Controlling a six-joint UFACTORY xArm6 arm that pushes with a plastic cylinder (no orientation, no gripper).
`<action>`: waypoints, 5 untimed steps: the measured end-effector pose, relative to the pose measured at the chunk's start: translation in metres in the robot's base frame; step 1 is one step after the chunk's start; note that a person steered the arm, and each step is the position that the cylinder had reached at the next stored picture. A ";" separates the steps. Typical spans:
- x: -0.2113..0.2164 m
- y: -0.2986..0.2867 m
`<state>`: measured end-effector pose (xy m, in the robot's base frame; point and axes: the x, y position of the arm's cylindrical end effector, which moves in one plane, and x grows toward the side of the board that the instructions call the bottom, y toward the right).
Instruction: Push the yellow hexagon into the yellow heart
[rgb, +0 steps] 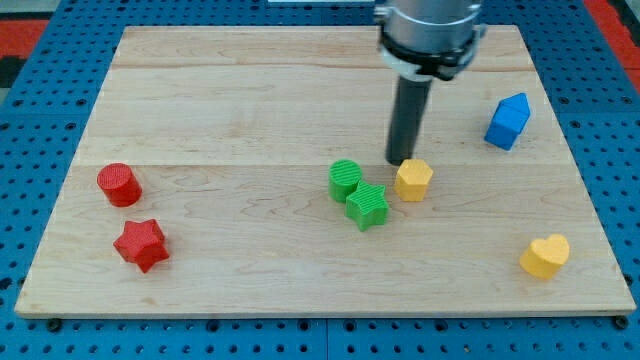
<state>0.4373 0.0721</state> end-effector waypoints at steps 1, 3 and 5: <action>0.006 -0.015; 0.024 0.034; 0.045 0.054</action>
<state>0.4819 0.1265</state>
